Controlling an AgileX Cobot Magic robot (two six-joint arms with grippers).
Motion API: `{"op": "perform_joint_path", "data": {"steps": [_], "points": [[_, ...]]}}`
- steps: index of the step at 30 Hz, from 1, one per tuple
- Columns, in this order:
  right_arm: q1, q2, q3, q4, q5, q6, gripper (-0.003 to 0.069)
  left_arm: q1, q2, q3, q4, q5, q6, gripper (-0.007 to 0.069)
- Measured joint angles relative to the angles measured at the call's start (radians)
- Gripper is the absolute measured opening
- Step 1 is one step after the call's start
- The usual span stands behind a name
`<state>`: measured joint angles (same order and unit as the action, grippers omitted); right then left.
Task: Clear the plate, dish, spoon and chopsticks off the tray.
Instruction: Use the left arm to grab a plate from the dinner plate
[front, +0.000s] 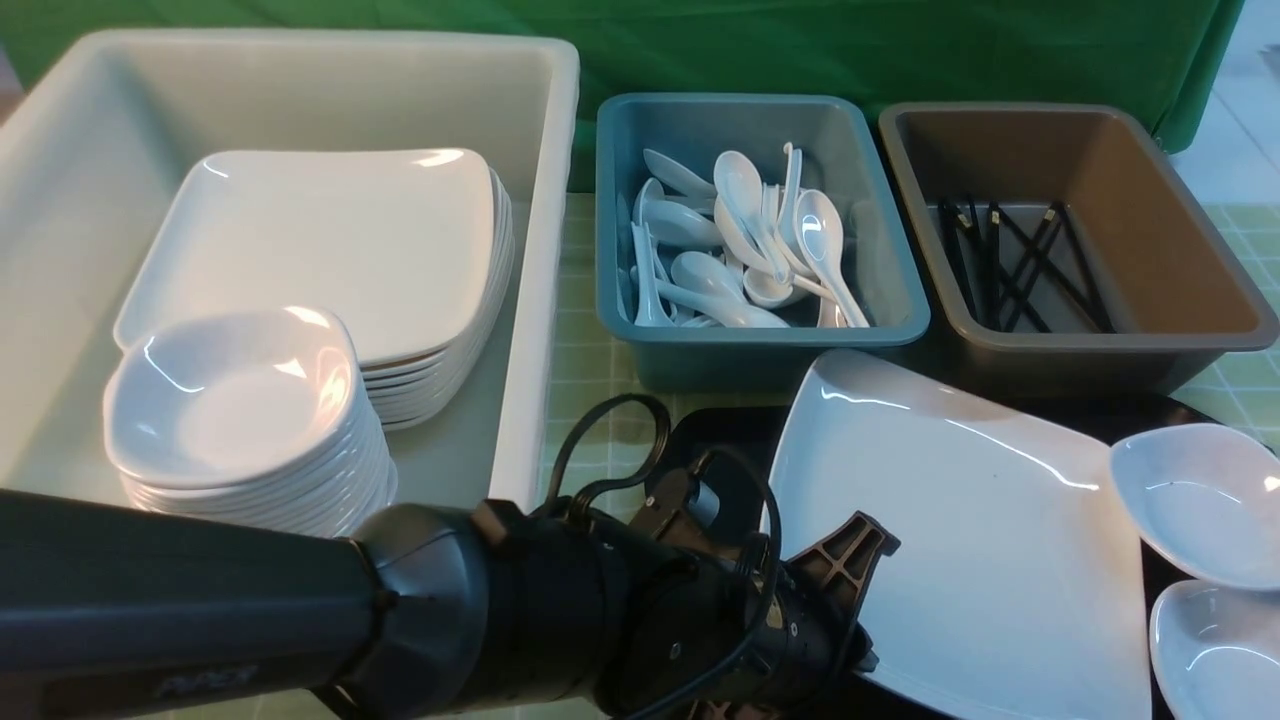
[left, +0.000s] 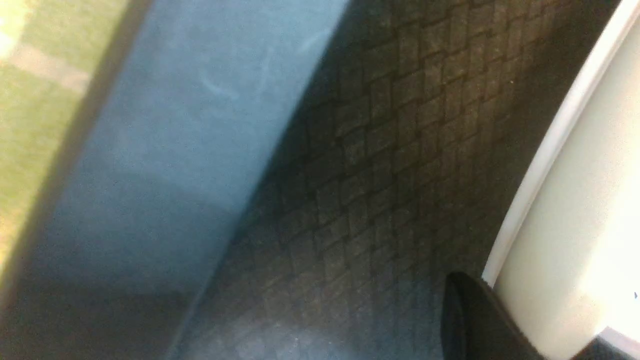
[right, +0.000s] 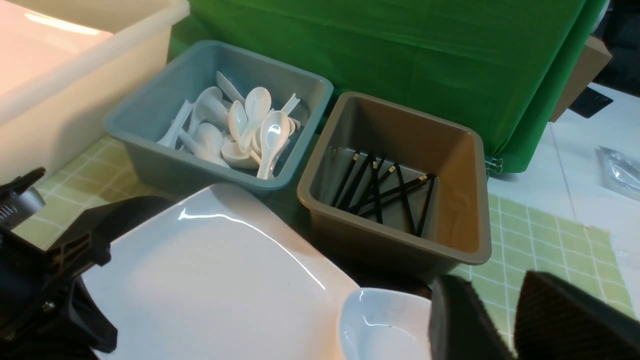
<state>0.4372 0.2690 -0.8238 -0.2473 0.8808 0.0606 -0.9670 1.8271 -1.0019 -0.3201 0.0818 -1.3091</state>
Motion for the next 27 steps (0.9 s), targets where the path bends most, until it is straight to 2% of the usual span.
{"op": "perform_joint_path", "data": {"steps": [8, 15, 27], "points": [[0.000, 0.000, 0.000, 0.000, 0.008, 0.000, 0.0188, 0.003, -0.046, 0.001, 0.083, 0.043, -0.005, 0.0022], [0.000, 0.000, 0.000, 0.000, 0.011, 0.000, 0.0194, 0.020, -0.131, 0.001, 0.167, 0.245, -0.061, 0.0019], [0.000, 0.000, 0.000, 0.000, 0.011, 0.000, 0.0199, 0.004, -0.213, 0.001, 0.212, 0.379, 0.003, 0.0018]]}}
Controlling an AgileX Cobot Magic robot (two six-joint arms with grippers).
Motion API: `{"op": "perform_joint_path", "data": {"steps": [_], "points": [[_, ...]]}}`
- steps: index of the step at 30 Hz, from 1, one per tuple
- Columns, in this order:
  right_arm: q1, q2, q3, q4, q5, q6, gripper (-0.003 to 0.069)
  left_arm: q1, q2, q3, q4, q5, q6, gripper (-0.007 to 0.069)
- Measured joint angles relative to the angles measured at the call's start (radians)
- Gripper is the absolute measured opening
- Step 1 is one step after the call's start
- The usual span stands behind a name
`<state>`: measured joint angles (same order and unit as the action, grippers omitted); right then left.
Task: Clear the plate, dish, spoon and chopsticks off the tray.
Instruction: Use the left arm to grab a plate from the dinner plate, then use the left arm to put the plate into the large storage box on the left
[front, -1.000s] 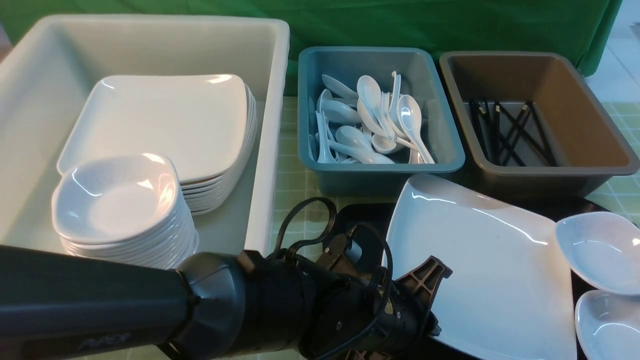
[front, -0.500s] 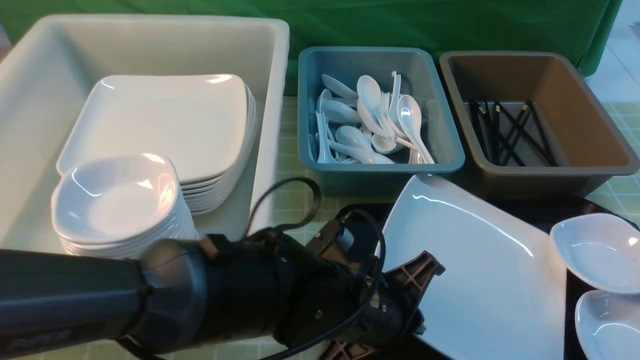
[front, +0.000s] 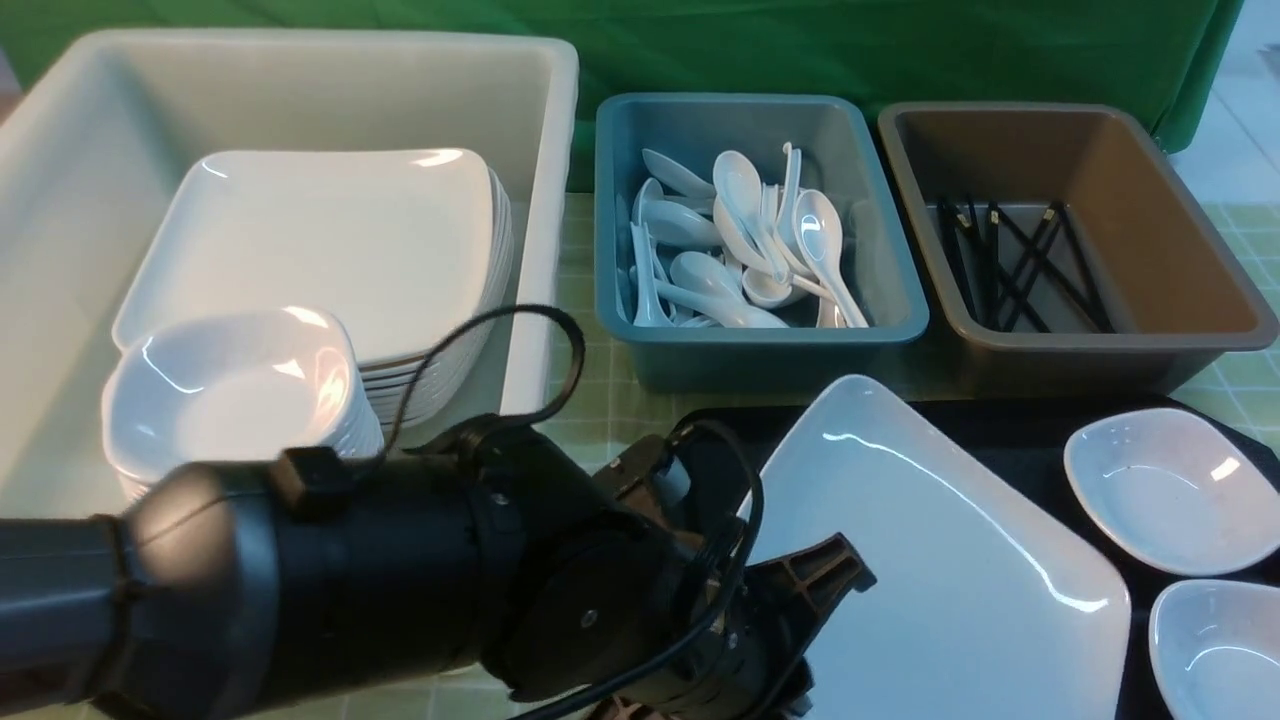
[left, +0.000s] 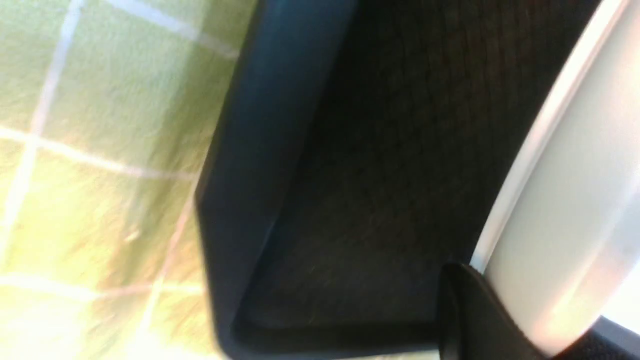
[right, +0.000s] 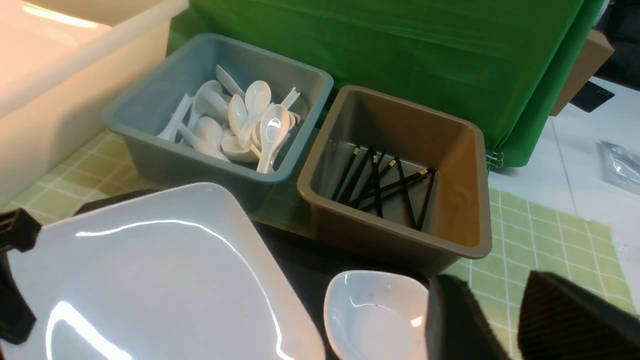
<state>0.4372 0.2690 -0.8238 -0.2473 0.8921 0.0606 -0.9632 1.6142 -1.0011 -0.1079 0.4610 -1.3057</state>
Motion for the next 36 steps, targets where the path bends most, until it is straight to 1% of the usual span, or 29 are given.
{"op": "perform_joint_path", "data": {"steps": [2, 3, 6, 7, 8, 12, 13, 15, 18, 20, 26, 36], "points": [[0.000, 0.000, 0.000, 0.000, 0.000, 0.000, 0.0204, 0.000, -0.047, 0.001, 0.064, 0.054, -0.015, 0.0017], [0.000, 0.000, 0.000, 0.001, 0.000, 0.000, 0.0205, 0.000, -0.047, 0.001, 0.069, 0.056, -0.018, 0.0017], [0.000, 0.000, 0.000, 0.001, 0.000, 0.000, 0.0209, 0.000, -0.089, 0.002, 0.161, 0.073, -0.080, 0.0012], [0.000, 0.000, 0.000, 0.001, 0.000, 0.000, 0.0209, 0.000, -0.093, 0.002, 0.165, 0.073, -0.082, 0.0012], [0.000, 0.000, 0.000, 0.001, 0.000, 0.000, 0.0209, 0.000, -0.103, 0.002, 0.203, 0.072, -0.093, 0.0012], [0.000, 0.000, 0.000, 0.001, 0.000, 0.000, 0.0209, 0.000, -0.110, 0.005, 0.237, 0.056, -0.091, 0.0012], [0.000, 0.000, 0.000, 0.001, 0.000, 0.000, 0.0209, 0.000, -0.110, 0.005, 0.237, 0.053, -0.083, 0.0012], [0.000, 0.000, 0.000, 0.001, 0.001, 0.000, 0.0209, 0.000, -0.111, 0.006, 0.237, 0.033, -0.014, 0.0011], [0.000, 0.000, 0.000, 0.001, 0.004, 0.000, 0.0209, 0.000, -0.112, 0.006, 0.234, 0.028, 0.047, 0.0011], [0.000, 0.000, 0.000, 0.001, 0.004, 0.000, 0.0209, 0.000, -0.113, 0.006, 0.227, 0.029, 0.057, 0.0011], [0.000, 0.000, 0.000, 0.001, 0.008, 0.000, 0.0209, 0.006, -0.113, 0.006, 0.161, 0.027, 0.208, 0.0011], [0.000, 0.000, 0.000, 0.001, 0.010, 0.000, 0.0213, 0.014, -0.140, 0.006, 0.053, -0.002, 0.308, 0.0011]]}}
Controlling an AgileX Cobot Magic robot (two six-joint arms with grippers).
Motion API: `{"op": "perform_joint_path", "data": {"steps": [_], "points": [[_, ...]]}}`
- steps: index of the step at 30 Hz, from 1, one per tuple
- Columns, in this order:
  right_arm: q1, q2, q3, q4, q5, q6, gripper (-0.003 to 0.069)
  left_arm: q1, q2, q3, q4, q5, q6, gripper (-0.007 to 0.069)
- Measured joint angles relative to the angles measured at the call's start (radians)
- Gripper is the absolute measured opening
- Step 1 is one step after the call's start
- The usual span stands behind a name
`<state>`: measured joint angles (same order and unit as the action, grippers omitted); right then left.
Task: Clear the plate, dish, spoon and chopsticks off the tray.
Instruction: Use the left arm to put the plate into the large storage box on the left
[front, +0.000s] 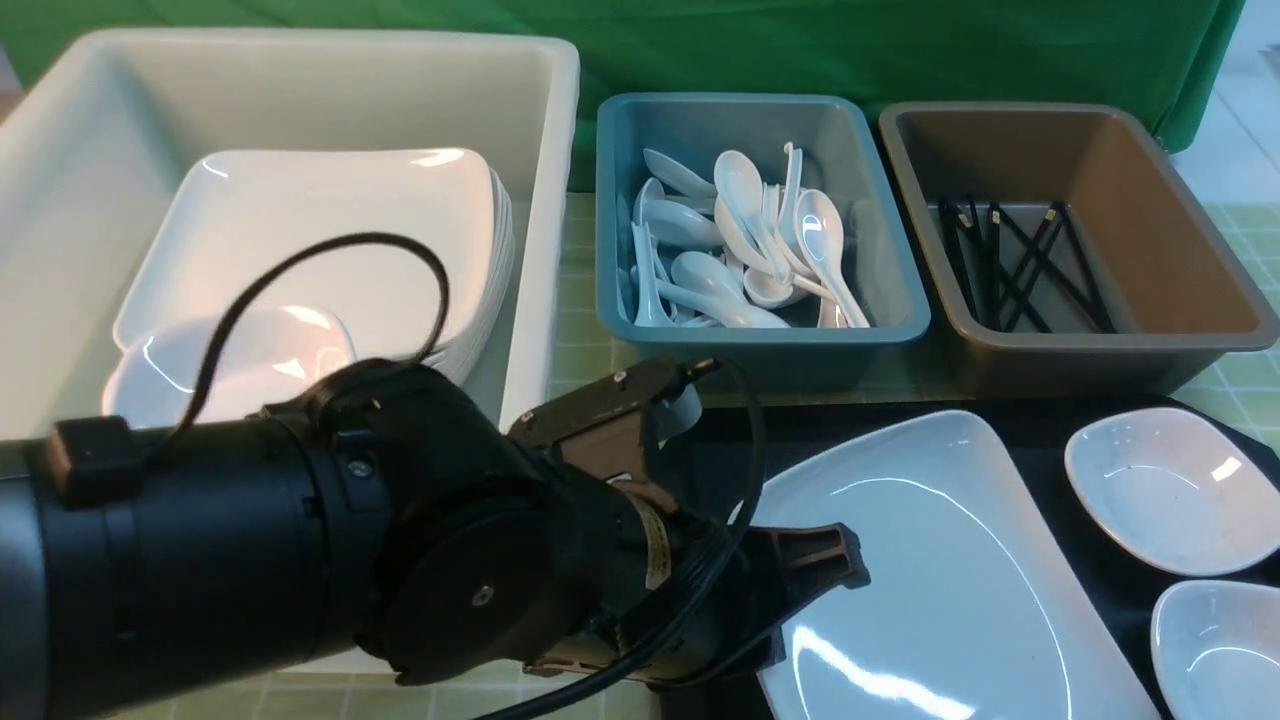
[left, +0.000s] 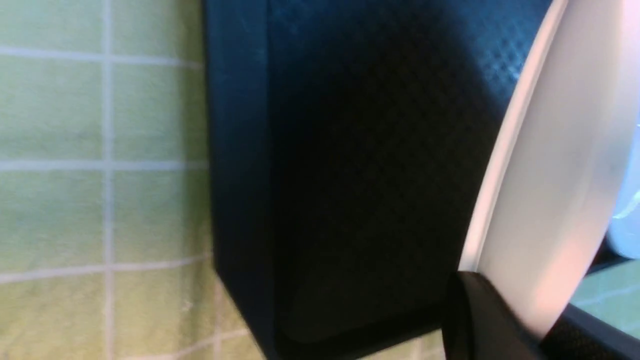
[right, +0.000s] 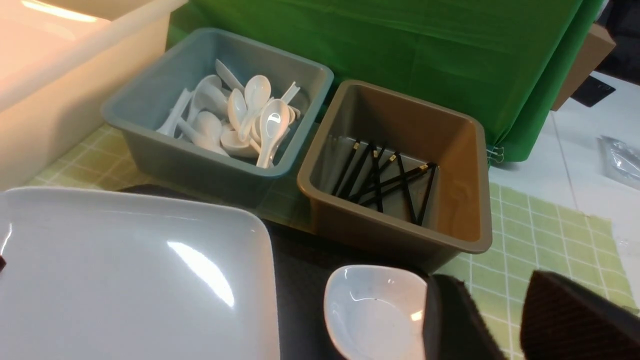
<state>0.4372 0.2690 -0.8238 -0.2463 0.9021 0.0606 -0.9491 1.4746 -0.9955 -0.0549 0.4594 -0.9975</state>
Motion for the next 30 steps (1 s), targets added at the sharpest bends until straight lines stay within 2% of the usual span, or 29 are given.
{"op": "perform_joint_path", "data": {"steps": [13, 16, 19, 22, 30], "points": [[0.000, 0.000, 0.000, 0.000, 0.020, 0.000, 0.0224, 0.115, -0.204, 0.004, -0.003, -0.063, 0.006, 0.0011], [0.000, 0.000, 0.000, 0.000, 0.026, 0.000, 0.0229, 0.189, -0.284, 0.005, -0.006, -0.124, 0.006, 0.0011], [0.000, 0.000, 0.000, 0.000, 0.027, 0.000, 0.0231, 0.301, -0.354, 0.005, -0.007, -0.147, 0.006, 0.0011], [0.000, 0.000, 0.000, 0.000, 0.027, 0.000, 0.0234, 0.464, -0.414, 0.005, -0.006, -0.151, 0.009, 0.0011], [0.000, 0.000, 0.000, 0.000, 0.027, 0.000, 0.0237, 0.828, -0.414, 0.005, -0.004, -0.151, 0.034, 0.0011]]}}
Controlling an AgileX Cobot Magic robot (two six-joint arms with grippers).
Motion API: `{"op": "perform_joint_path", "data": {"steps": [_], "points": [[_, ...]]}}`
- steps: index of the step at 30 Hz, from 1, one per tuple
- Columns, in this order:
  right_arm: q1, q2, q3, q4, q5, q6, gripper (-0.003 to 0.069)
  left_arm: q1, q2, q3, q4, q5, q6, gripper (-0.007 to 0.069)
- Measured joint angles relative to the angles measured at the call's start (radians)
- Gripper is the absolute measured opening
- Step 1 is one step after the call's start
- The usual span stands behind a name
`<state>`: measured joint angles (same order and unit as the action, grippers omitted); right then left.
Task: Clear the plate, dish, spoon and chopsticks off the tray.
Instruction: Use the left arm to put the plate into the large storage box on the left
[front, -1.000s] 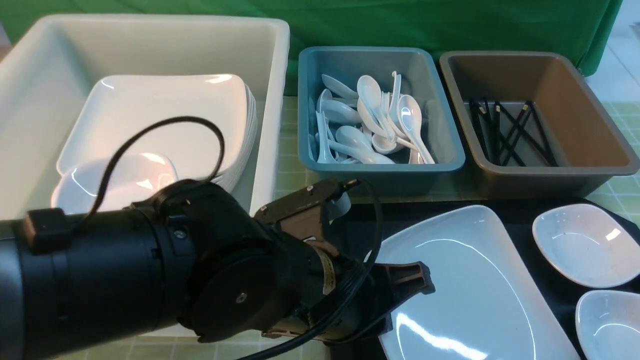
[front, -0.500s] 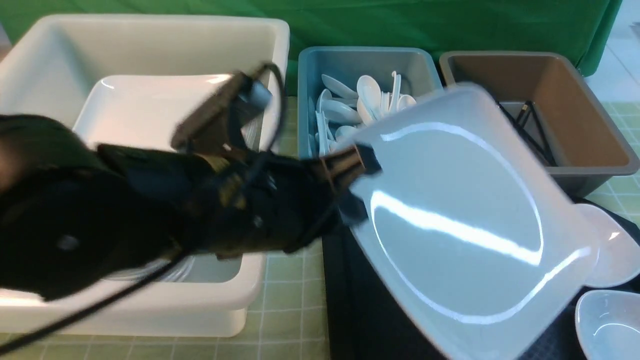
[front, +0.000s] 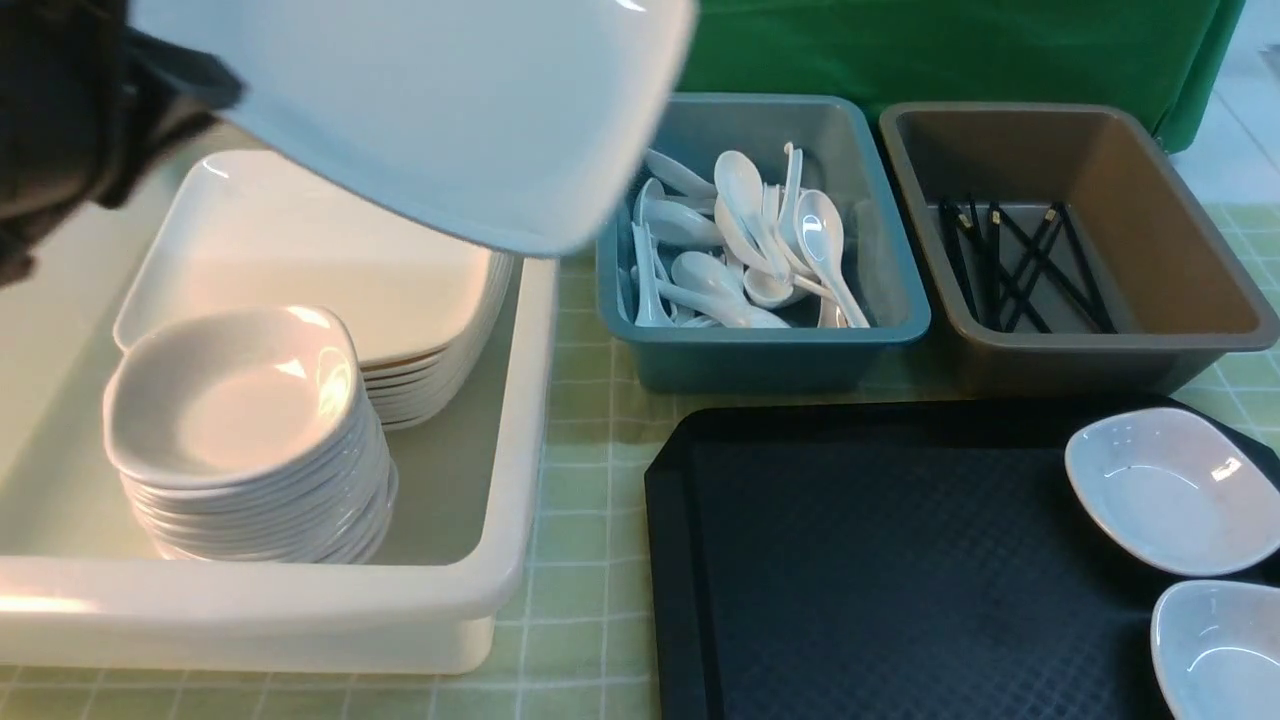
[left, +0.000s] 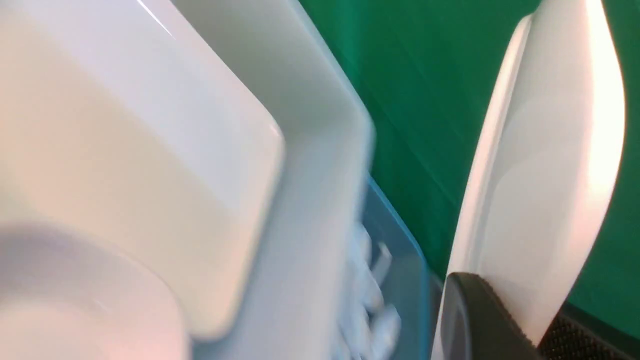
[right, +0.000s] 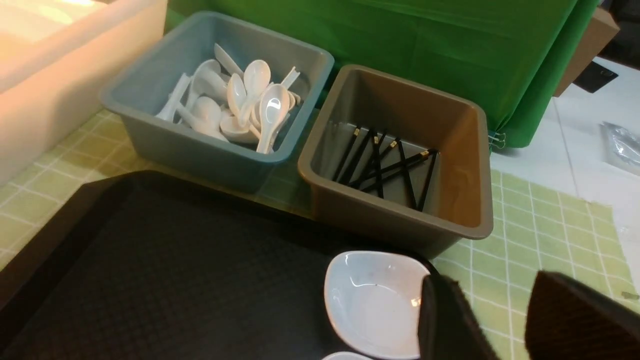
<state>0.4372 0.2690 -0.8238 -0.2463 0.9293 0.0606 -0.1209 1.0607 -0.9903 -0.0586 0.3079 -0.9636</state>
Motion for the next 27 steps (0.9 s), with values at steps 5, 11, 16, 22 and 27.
{"op": "perform_joint_path", "data": {"steps": [5, 11, 16, 22, 27], "points": [[0.000, 0.000, 0.000, 0.000, 0.000, 0.000, 0.0238, 0.147, 0.062, 0.000, -0.015, -0.034, 0.004, 0.0011], [0.000, 0.000, 0.000, 0.000, 0.000, 0.000, 0.0238, 0.205, 0.187, 0.000, -0.046, -0.119, 0.004, 0.0011], [0.000, 0.000, 0.000, 0.000, 0.000, 0.000, 0.0238, 0.205, 0.282, 0.000, -0.109, -0.183, 0.003, 0.0011], [0.000, 0.000, 0.000, 0.000, 0.000, 0.009, 0.0238, 0.205, 0.392, 0.000, -0.167, -0.234, 0.002, 0.0011], [0.000, 0.000, 0.000, 0.000, 0.000, 0.025, 0.0238, 0.205, 0.442, 0.000, -0.172, -0.231, 0.002, 0.0011]]}}
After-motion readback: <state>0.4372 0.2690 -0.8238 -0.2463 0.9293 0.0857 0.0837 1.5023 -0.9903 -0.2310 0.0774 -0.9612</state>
